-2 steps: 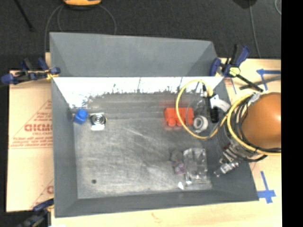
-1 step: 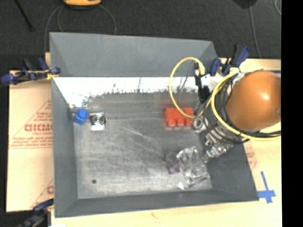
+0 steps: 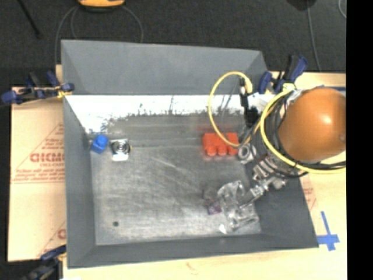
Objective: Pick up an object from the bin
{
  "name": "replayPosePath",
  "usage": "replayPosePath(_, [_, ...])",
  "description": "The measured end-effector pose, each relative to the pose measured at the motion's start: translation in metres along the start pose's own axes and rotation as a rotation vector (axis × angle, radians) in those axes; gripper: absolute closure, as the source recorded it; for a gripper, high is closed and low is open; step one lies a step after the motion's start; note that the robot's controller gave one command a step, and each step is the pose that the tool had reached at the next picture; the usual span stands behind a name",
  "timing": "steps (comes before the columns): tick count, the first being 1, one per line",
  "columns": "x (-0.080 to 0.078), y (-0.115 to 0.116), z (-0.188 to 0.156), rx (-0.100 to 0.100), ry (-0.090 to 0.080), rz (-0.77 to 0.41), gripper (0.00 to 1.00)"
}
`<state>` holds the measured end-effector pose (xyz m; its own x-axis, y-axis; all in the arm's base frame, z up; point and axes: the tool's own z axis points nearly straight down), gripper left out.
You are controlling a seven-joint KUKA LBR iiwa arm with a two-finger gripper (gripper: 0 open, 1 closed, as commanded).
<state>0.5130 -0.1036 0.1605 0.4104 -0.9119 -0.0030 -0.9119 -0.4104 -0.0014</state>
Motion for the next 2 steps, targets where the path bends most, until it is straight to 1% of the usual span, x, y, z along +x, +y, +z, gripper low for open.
replayPosePath(1, [-0.006,0.024,0.084,0.021,-0.013,0.267,0.0])
replayPosePath(2, [-0.044,-0.009,0.088,0.001,0.007,0.273,0.0])
